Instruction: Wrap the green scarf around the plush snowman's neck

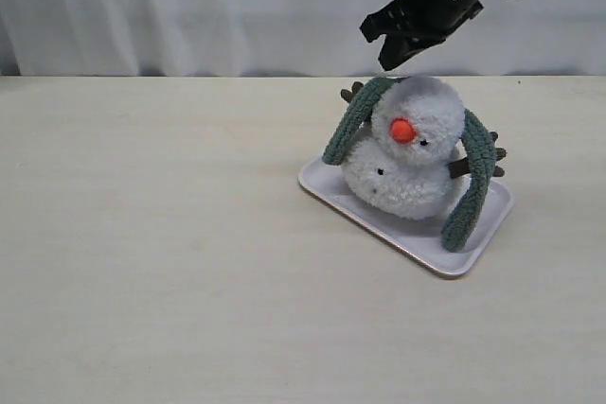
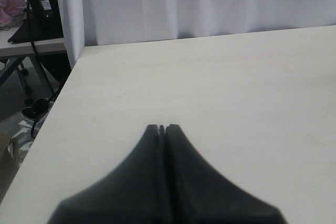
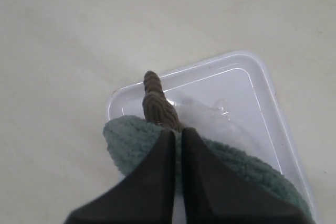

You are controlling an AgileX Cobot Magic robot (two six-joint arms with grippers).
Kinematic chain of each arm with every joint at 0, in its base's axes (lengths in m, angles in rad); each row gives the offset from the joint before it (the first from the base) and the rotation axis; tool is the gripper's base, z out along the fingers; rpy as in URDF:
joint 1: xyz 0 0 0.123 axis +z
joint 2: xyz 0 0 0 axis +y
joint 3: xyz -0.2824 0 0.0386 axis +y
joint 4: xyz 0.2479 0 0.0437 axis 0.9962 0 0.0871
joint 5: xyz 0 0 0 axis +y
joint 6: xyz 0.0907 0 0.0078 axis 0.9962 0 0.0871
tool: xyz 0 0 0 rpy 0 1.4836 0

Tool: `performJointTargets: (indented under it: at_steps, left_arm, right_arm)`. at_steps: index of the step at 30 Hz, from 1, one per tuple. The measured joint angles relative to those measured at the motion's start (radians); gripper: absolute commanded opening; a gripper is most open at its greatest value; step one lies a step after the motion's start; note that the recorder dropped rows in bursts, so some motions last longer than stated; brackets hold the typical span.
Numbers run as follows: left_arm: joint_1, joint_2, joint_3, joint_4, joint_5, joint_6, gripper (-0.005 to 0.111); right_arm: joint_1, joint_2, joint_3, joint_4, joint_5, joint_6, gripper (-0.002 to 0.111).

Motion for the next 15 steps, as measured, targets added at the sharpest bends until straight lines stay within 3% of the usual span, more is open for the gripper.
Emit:
performJointTargets:
  at_steps: [9, 15]
  left_arm:
    - [0.000, 0.000, 0.000, 0.000, 0.000, 0.000, 0.000]
    - [0.000, 0.000, 0.000, 0.000, 0.000, 0.000, 0.000]
  right_arm:
    - [0.111, 0.006, 0.037, -0.237, 0.000, 0.076, 0.004]
    - [0.113, 0.010, 0.037, -0.224, 0.000, 0.093, 0.004]
